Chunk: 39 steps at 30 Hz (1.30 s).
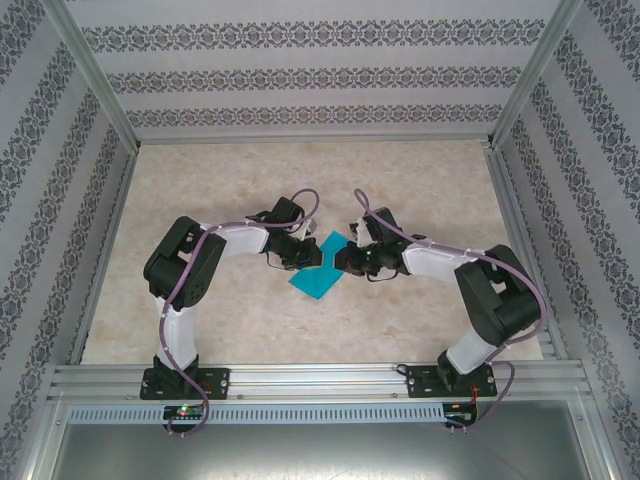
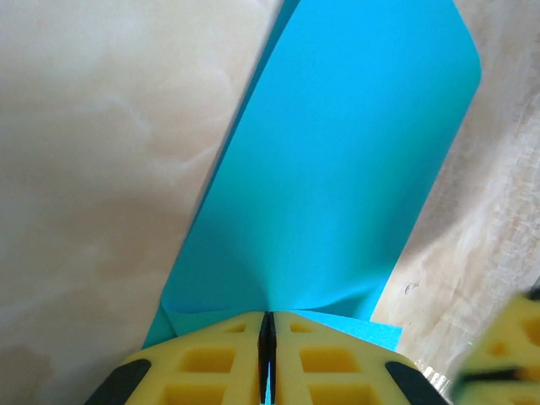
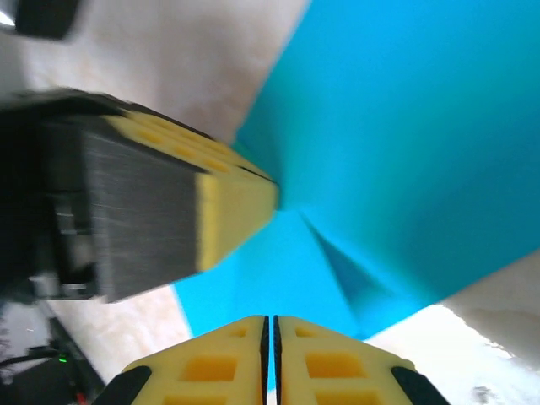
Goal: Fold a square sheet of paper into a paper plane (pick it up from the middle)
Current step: Fold the triangle a second time at the center of the table.
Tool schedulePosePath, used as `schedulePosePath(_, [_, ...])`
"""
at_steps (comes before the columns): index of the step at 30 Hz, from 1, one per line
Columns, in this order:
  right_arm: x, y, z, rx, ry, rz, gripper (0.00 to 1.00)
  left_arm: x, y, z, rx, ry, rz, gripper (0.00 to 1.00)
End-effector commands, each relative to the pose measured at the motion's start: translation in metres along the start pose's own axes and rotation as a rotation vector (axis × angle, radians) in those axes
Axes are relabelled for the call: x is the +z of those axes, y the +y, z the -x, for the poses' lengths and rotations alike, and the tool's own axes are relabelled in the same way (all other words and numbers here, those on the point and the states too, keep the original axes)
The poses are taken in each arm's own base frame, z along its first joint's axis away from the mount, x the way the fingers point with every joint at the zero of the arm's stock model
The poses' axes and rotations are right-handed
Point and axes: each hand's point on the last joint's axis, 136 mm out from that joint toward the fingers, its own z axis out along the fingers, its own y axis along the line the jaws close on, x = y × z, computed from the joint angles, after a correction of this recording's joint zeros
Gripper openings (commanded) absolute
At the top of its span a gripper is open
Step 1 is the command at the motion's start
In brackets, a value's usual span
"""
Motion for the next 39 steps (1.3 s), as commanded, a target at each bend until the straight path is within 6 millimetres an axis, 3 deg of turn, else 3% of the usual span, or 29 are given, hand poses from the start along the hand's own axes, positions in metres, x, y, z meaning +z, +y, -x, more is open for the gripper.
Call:
schedulePosePath(1, [0.001, 0.018, -0.009, 0.028, 0.000, 0.077, 0.12, 0.014, 0.045, -0.015, -0.047, 0.047, 0.122, 0.14])
schedulePosePath(8, [0.029, 0.035, -0.029, 0.016, 0.064, 0.128, 0.10, 0.016, 0.043, -0.016, -0.049, 0.054, 0.109, 0.13])
schedulePosePath(15, [0.053, 0.023, -0.044, 0.022, 0.126, 0.094, 0.08, 0.014, 0.043, -0.017, -0.046, 0.055, 0.110, 0.13])
schedulePosePath(23, [0.060, 0.013, -0.061, 0.020, 0.174, 0.051, 0.08, 0.016, 0.044, -0.018, -0.045, 0.062, 0.112, 0.13])
schedulePosePath(39, [0.059, -0.014, -0.113, 0.039, 0.248, -0.066, 0.07, 0.017, 0.048, -0.021, -0.044, 0.073, 0.120, 0.13])
